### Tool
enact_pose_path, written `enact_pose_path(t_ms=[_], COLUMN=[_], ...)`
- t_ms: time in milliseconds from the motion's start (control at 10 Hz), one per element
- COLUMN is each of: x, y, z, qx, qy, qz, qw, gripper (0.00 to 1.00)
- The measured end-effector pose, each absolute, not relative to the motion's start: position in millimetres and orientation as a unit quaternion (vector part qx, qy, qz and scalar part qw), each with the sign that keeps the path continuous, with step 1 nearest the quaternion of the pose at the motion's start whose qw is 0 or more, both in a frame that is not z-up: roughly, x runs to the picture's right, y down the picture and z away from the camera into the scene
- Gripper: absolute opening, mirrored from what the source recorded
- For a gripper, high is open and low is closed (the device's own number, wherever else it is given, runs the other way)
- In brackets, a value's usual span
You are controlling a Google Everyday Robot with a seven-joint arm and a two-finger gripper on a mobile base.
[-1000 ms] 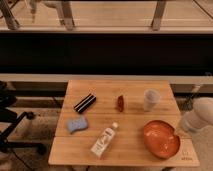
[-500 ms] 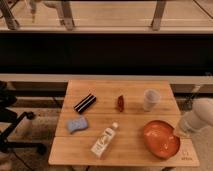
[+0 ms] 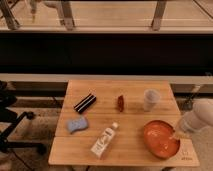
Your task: Push the ceramic bowl across the table
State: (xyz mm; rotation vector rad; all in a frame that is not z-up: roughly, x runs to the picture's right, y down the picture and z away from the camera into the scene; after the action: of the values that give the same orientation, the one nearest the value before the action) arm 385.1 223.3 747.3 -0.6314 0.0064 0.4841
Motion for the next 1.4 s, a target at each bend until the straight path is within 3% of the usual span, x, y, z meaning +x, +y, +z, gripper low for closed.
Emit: enact_pose_path(t_ms=[700, 1000, 1400], x=[382.9, 382.2, 380.2], y=[221.2, 219.2, 215.7], z=[752.0, 752.6, 753.9], qx=[-0.303, -0.301, -0.298], qy=[-0.002, -0.003, -0.005], qz=[0.254, 0.261, 0.270], qw=[0.918, 0.917, 0.915], gripper=[0.48, 0.31, 0.29])
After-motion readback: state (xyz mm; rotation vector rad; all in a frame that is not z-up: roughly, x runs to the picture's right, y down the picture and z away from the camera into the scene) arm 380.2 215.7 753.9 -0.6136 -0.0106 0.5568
